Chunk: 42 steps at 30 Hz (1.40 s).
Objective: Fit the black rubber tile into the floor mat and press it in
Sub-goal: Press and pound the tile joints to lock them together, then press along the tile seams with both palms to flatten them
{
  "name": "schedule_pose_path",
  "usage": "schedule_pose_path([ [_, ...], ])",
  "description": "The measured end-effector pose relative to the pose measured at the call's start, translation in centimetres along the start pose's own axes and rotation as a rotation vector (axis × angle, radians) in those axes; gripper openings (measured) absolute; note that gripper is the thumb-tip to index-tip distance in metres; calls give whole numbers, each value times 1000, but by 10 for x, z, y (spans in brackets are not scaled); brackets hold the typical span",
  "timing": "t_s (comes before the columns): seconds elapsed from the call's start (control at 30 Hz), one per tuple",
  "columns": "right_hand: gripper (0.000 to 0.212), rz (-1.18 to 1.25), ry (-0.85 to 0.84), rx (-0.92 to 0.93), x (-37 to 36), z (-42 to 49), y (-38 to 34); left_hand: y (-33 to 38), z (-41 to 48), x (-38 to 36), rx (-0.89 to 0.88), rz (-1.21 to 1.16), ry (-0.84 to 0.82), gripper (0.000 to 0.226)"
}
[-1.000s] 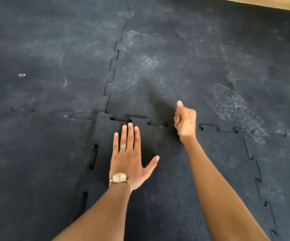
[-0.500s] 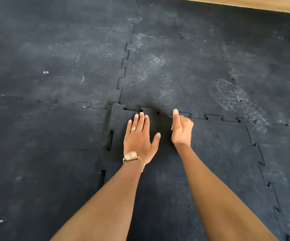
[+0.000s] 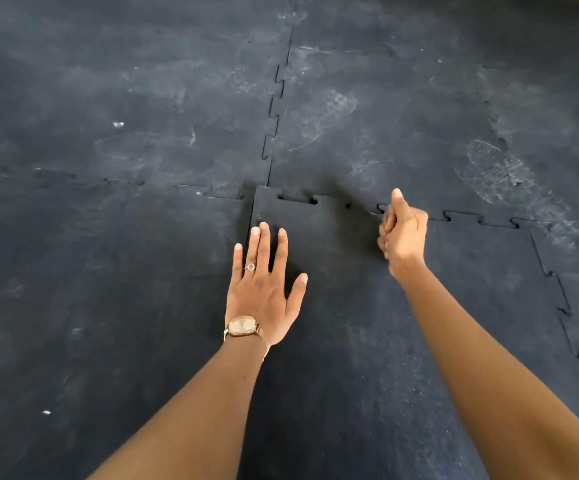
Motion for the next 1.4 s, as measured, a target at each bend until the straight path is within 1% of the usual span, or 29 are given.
schedule_pose_path([
  [0.07,59,79,-67,25,-16,-4,-33,1,-2,0,12,-4,-21,72],
  [0.2,57,228,-195,171,-67,0,-113,0,0,2,32,-4,-46,72],
  [0.23,57,230,-213,181,-82,2,-113,0,0,2,33,-12,-44,72],
  [0.27,59,194,-225,149,-96,4,-101,0,0,2,32,-19,-41,72],
  [0.33,62,34,-222,45,-114,7,-51,0,1,3,28,-22,-35,72],
  [0.37,64,-38,-232,46,-117,6,-30,2,0,3,25,-24,-35,72],
  [0.4,64,-71,-264,61,-121,7,-16,2,1,3,25,-25,-36,72],
  [0.47,64,-63,-313,44,-124,10,-3,1,1,2,29,-27,-53,72],
  [0.53,62,-26,-326,6,-123,14,-7,1,1,3,29,-27,-59,72],
  [0.63,56,18,-393,-66,-126,22,-27,1,1,3,33,-36,-54,72],
  [0.7,56,134,-390,-26,-131,24,-60,1,1,3,29,-36,-46,72],
  [0.77,59,208,-398,8,-141,22,-73,0,1,2,39,-30,-47,72],
  [0.8,61,164,-397,21,-146,17,-65,1,1,2,40,-27,-53,72],
  [0.87,64,-10,-376,63,-152,7,-34,1,0,2,36,-22,-58,72],
  [0.9,65,-78,-396,106,-155,2,-22,1,0,3,36,-21,-52,72],
  [0.97,64,-145,-408,118,-157,1,-12,0,1,3,37,-21,-46,72],
  [1.03,62,-99,-305,74,-147,4,-22,2,0,4,29,-21,-34,72],
  [1.07,59,-79,-227,77,-135,4,-23,1,0,3,34,-26,-23,72],
  [1.1,55,-116,-140,115,-118,1,-24,0,0,2,40,-30,-15,72],
  [1.13,46,-227,-52,209,-96,-4,-22,0,0,2,46,-34,-10,72],
  [1.17,35,-412,31,327,-73,-13,-16,0,0,2,50,-33,-3,72],
  [1.2,29,-645,78,420,-53,-23,-8,0,0,3,49,-32,2,71],
  [1.23,38,-874,102,442,-36,-34,2,1,0,4,47,-32,3,71],
  [1.27,53,-1048,104,402,-26,-41,14,1,0,4,47,-36,0,70],
  [1.3,64,-1157,95,337,-20,-47,22,1,0,3,45,-42,2,70],
  [1.33,70,-1214,79,289,-18,-51,27,1,-1,4,47,-51,6,70],
  [1.4,72,-1272,41,283,-22,-50,27,-1,-3,3,57,-67,11,70],
])
Point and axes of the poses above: each hand's wrist, its own z-axis towards the middle knuckle, its own x-axis out of the back of the hand, y = z × x, the point moved 6 cm from there along z, towards the middle knuckle, and after that the axes turned 12 degrees about y, right-handed, at the moved point
